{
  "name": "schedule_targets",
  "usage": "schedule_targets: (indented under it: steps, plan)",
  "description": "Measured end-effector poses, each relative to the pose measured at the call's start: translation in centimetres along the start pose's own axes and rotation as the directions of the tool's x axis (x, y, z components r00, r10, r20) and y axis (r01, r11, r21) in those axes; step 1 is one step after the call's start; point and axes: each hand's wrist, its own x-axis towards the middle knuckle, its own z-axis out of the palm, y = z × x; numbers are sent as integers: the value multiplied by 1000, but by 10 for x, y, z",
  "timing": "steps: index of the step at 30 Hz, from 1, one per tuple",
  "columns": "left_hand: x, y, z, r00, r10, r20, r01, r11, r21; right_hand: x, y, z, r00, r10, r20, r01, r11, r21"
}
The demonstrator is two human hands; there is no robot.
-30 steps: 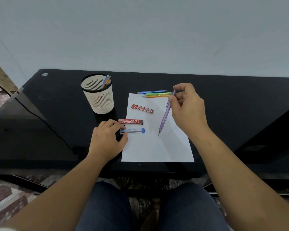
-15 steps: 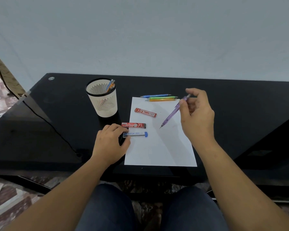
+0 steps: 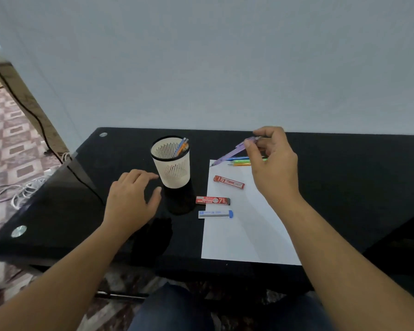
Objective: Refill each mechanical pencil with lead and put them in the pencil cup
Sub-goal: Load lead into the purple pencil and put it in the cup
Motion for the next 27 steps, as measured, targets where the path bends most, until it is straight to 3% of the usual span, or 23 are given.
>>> schedule_targets:
  steps: [7,13,21,27]
  plan:
    - [34,-31,-24,1000,11,-29,-9,997,80,26,-22,47,992,-120,-29,121,992,31]
    - [49,-42,-27,999,42,-13,-41,998,51,42,-25,78,985,-169,12,169,986,-3]
    - [52,-40,-12,998,30,-51,-34,998,-60,46,-20,113,976,-195,101,204,975,-86]
    - [53,-41,0,994,98,-42,-100,993,-58,47,-5,130,971,-156,184,186,969,-162]
